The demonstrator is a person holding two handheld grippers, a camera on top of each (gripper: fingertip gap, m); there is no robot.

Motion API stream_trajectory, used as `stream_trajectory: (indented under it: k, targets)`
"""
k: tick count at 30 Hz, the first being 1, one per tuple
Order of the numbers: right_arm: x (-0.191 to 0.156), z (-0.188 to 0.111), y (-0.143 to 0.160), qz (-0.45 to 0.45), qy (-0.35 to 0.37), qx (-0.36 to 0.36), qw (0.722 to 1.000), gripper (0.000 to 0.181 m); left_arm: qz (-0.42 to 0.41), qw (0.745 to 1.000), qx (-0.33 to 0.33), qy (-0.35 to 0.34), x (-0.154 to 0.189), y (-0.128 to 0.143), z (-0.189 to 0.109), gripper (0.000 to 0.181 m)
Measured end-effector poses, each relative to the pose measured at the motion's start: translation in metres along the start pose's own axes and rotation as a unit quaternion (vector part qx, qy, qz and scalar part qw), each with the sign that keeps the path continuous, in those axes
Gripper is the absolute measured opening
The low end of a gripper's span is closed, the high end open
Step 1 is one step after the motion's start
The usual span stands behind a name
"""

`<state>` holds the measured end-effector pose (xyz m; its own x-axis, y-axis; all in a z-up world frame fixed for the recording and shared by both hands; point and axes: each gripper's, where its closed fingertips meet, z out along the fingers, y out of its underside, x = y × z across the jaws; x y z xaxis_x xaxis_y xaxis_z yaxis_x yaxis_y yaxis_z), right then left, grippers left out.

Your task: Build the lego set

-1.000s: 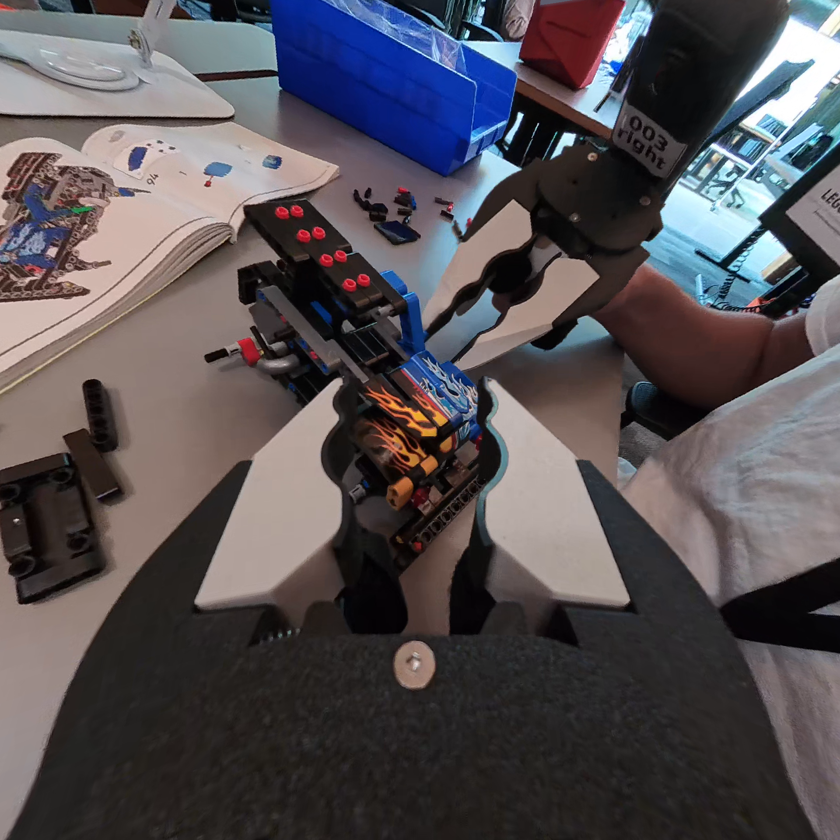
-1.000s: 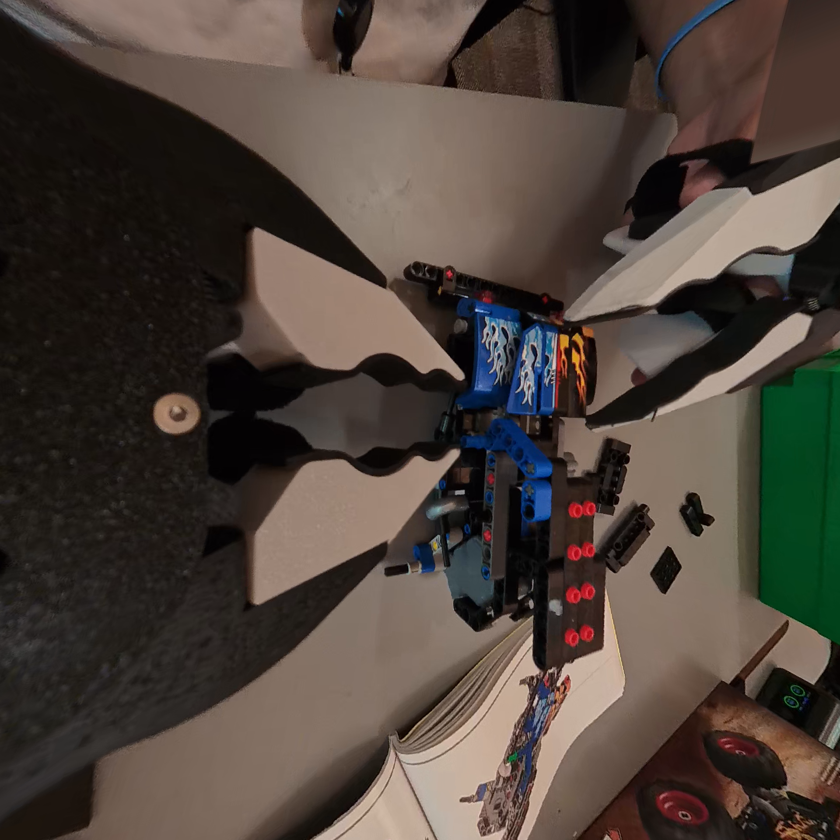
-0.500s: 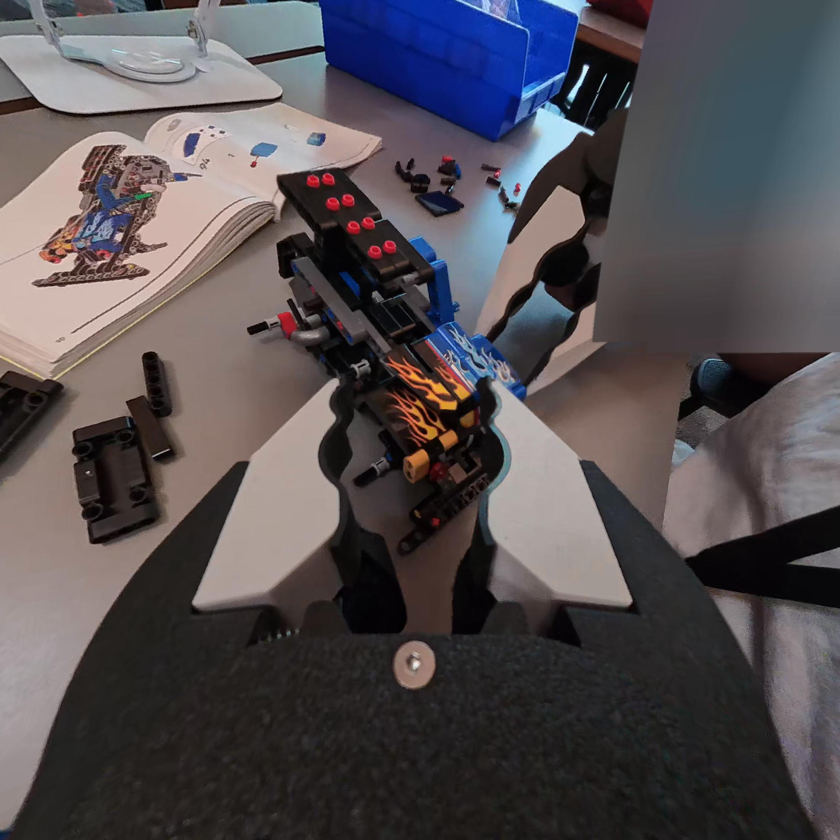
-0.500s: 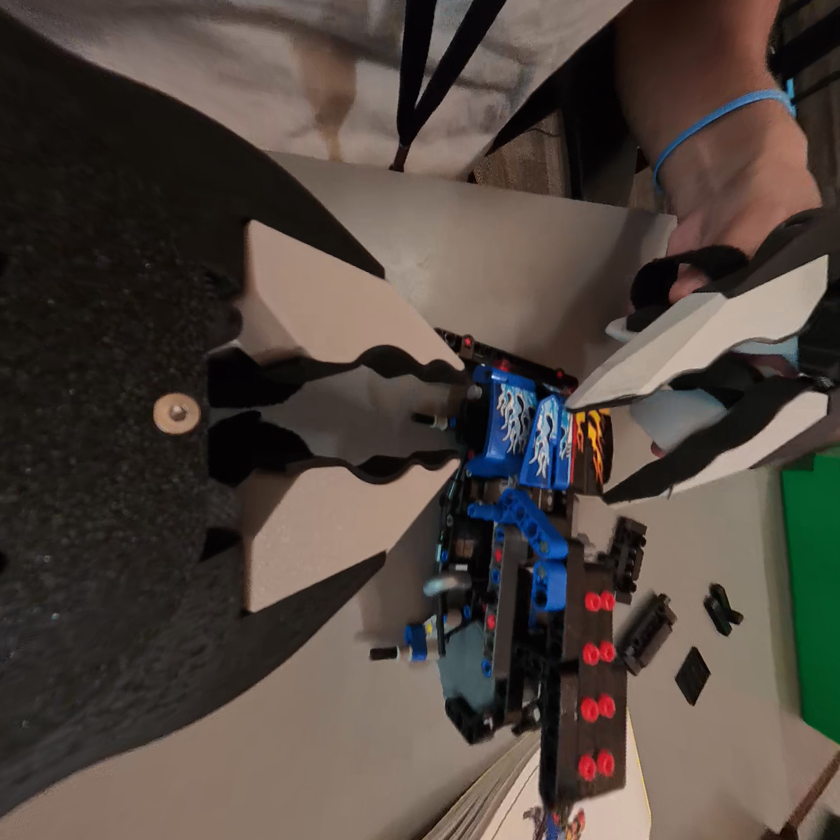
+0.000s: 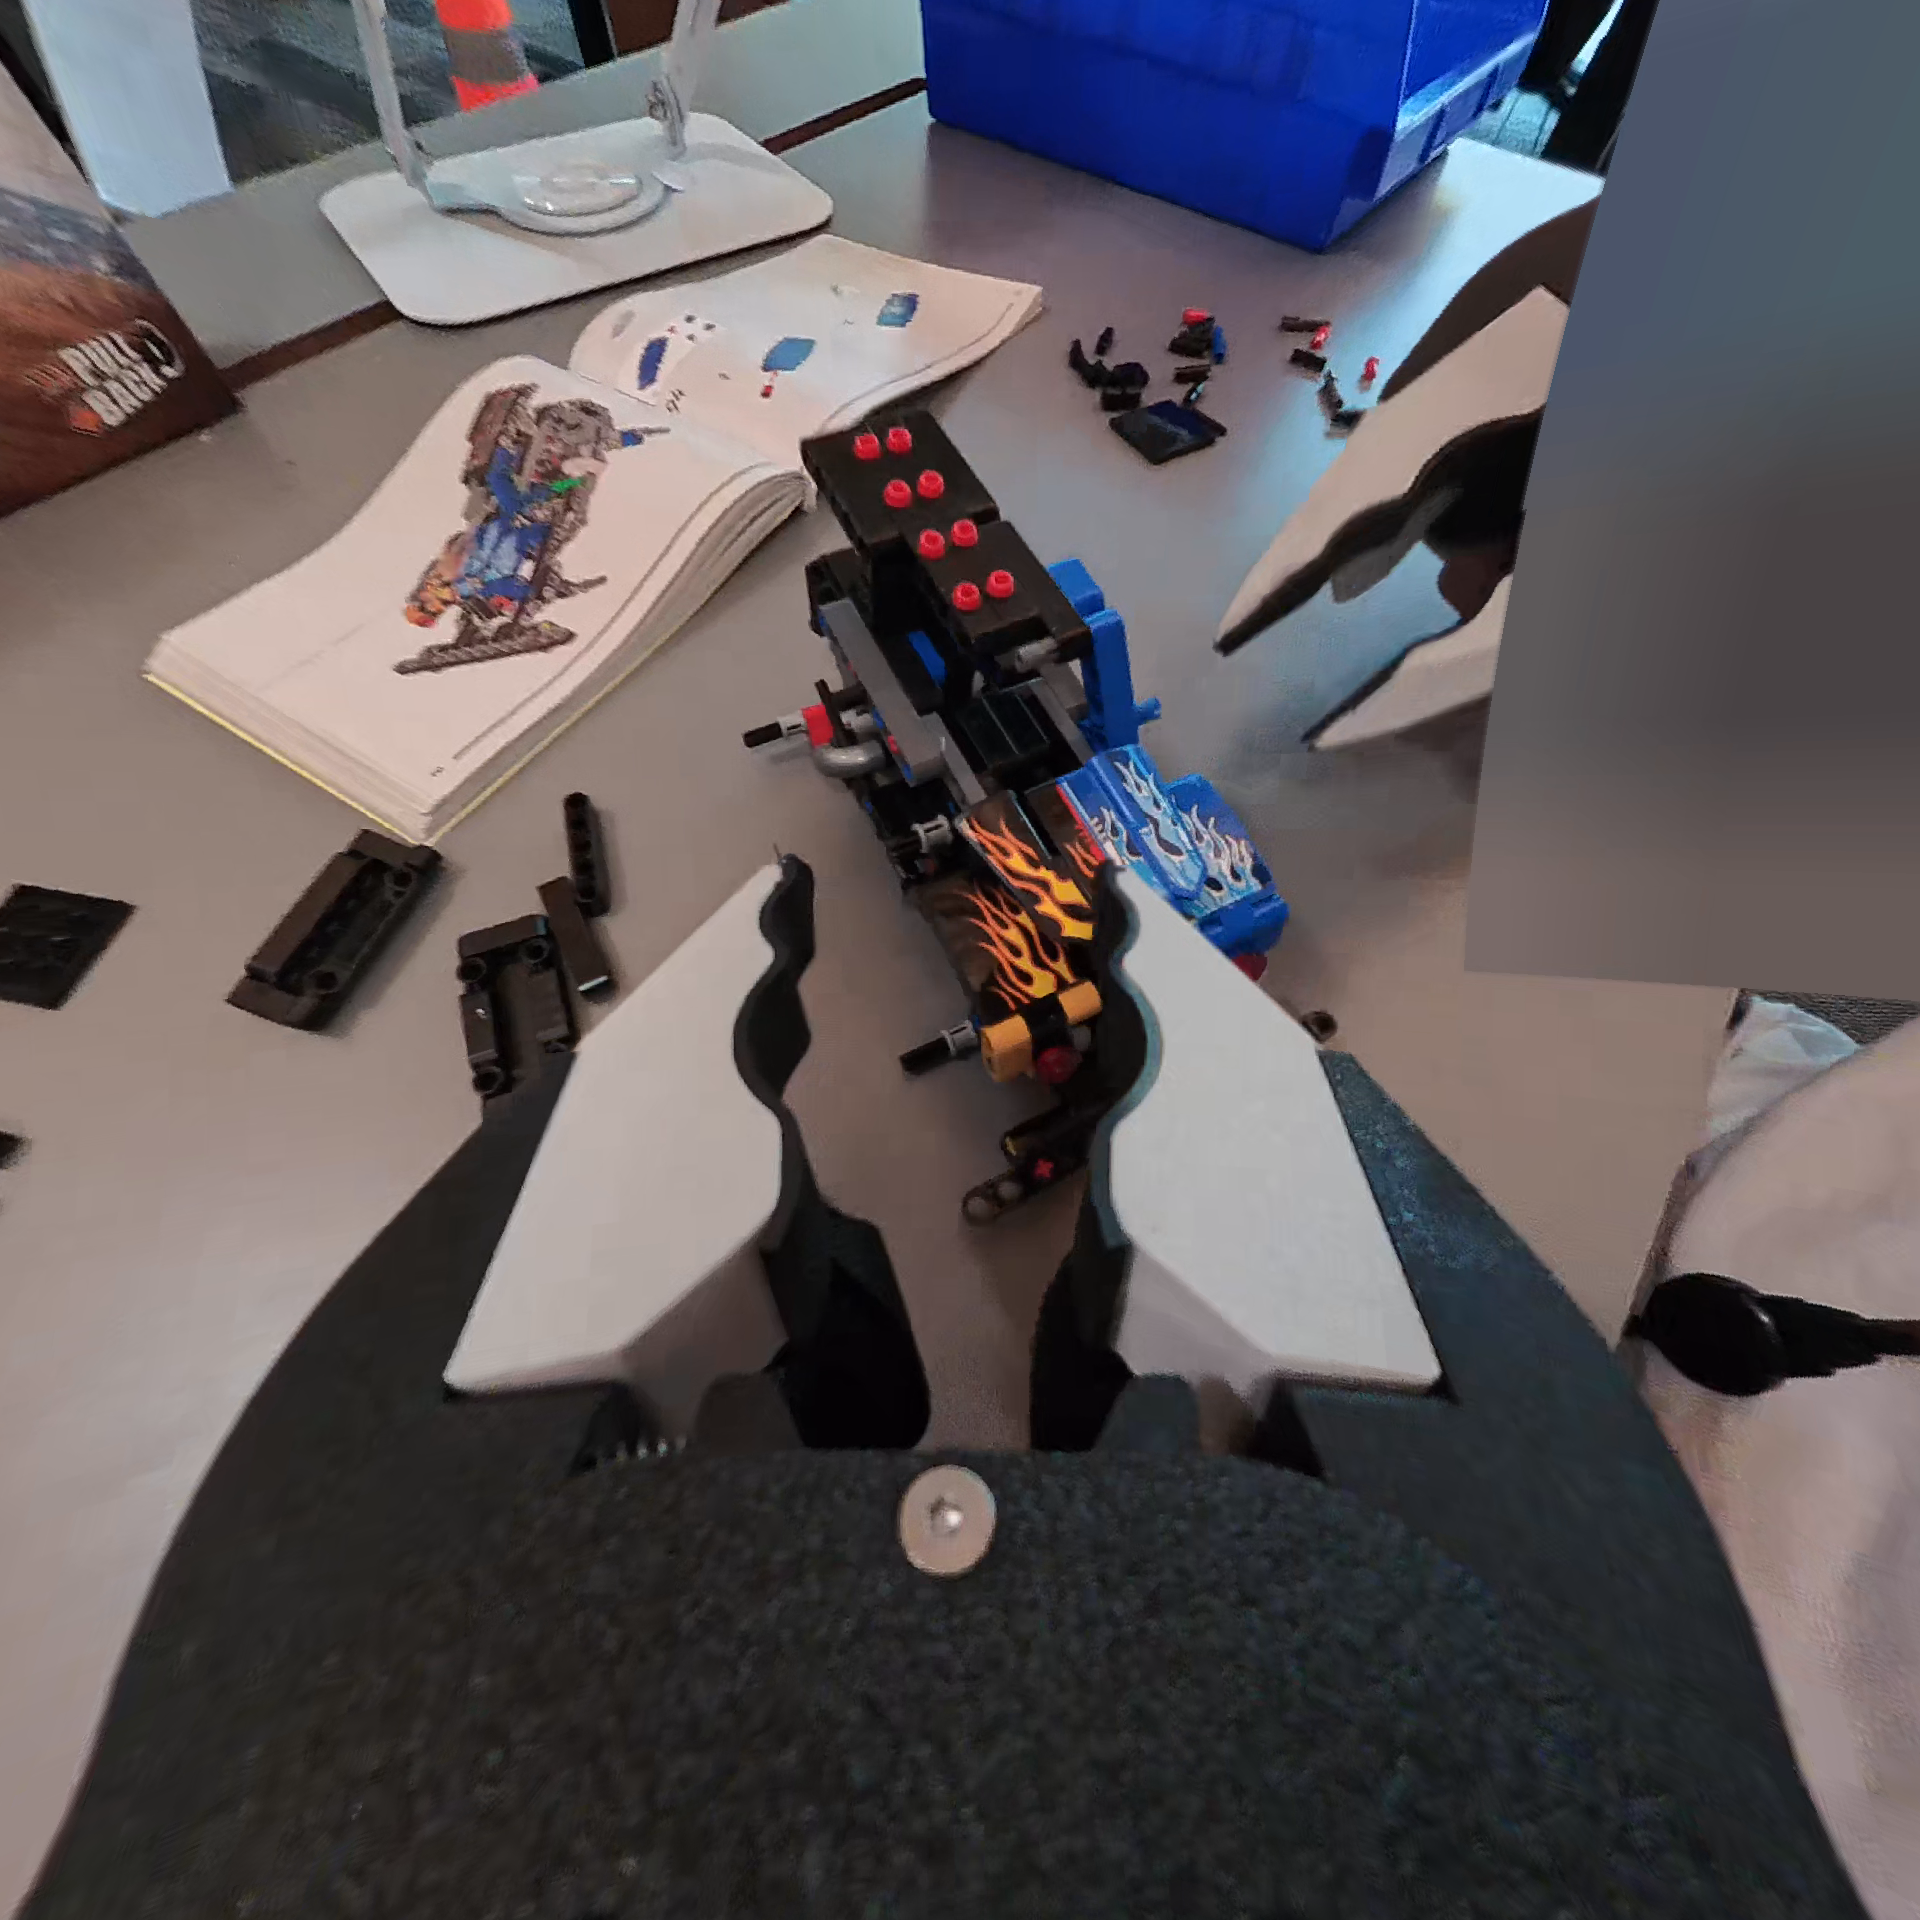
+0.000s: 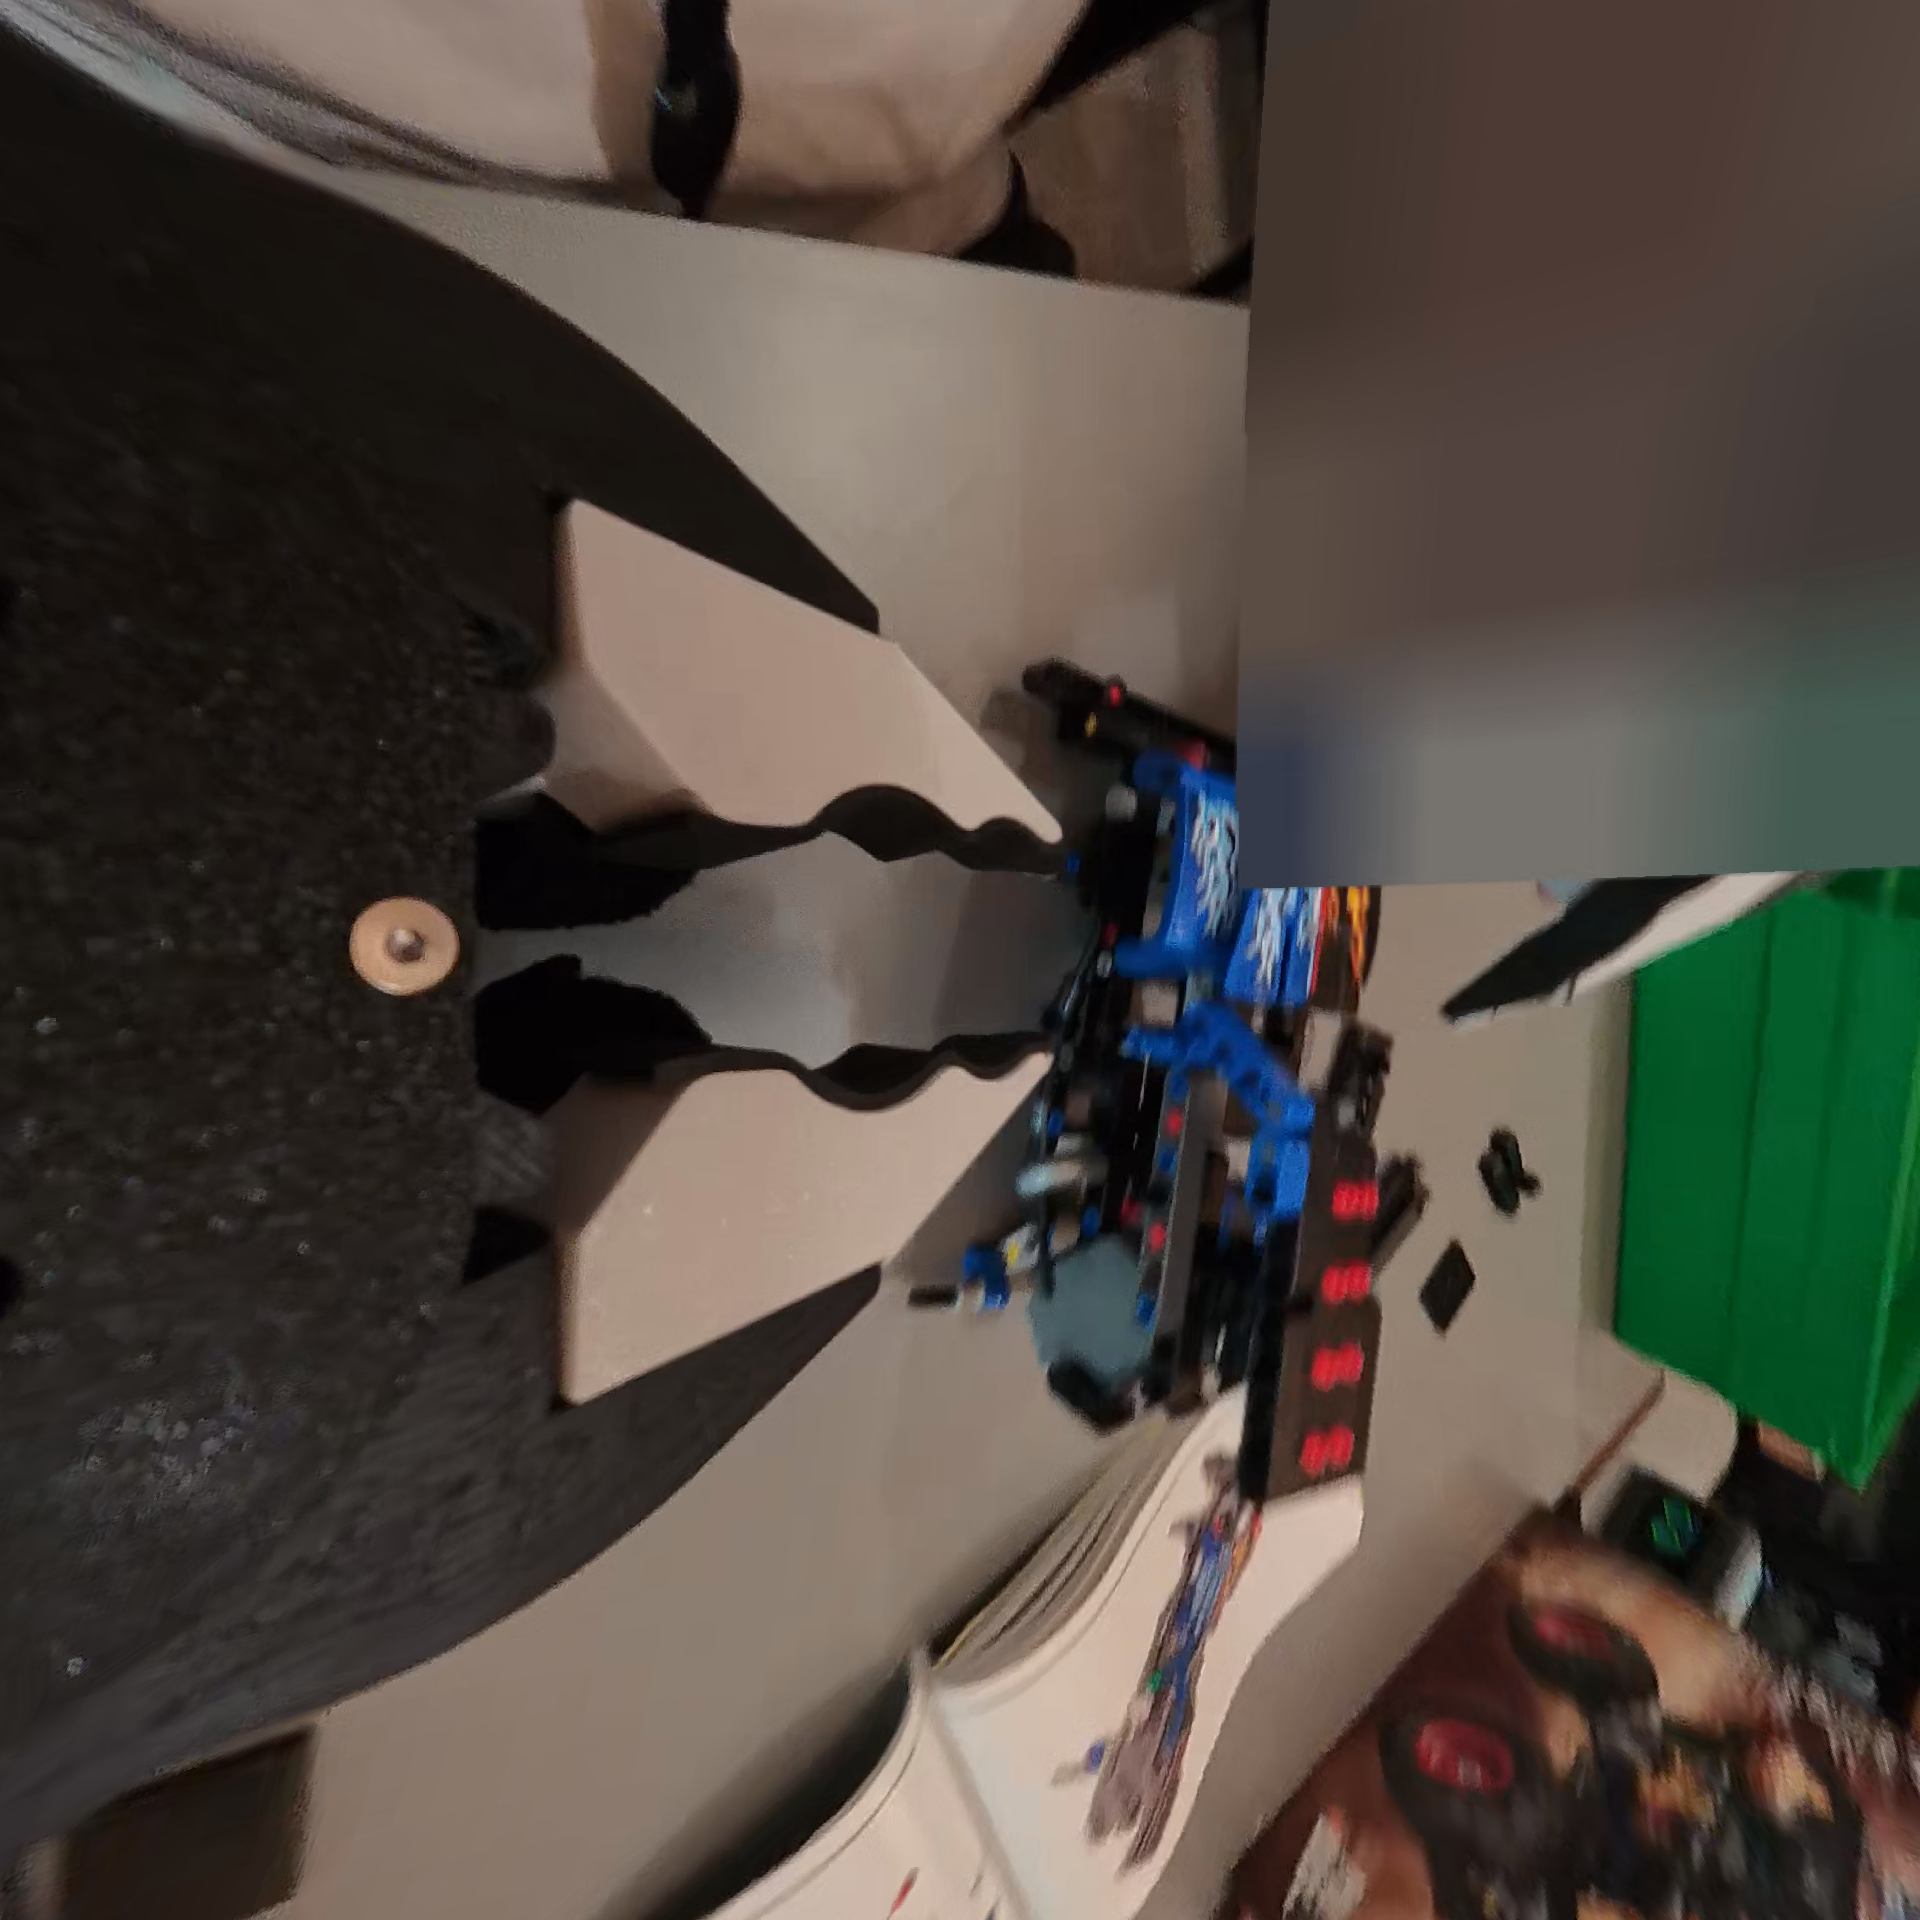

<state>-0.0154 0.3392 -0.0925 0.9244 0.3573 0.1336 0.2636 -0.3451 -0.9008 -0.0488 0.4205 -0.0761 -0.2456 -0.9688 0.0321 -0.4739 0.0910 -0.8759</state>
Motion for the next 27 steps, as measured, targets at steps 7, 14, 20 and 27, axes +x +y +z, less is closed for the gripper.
stream_trajectory:
  k: [7, 14, 20, 27]
  targets:
    - [0.067, -0.053, -0.003, 0.064, 0.101, 0.044, 0.992, 0.029, 0.025, 0.998, 0.032, -0.041, -0.049, -0.036, 0.0, 0.042]
    - [0.119, -0.088, 0.019, 0.121, 0.203, 0.055, 0.97, 0.027, 0.038, 0.992, 0.109, -0.04, -0.092, -0.062, 0.024, 0.029]
    - [0.126, -0.083, 0.028, 0.178, 0.189, 0.057, 0.964, 0.024, 0.094, 0.988, 0.121, -0.034, -0.081, -0.051, 0.023, 0.016]
    - [0.126, -0.072, 0.03, 0.164, 0.186, 0.037, 0.968, 0.024, 0.045, 0.996, 0.058, 0.059, -0.059, -0.026, 0.035, 0.0]
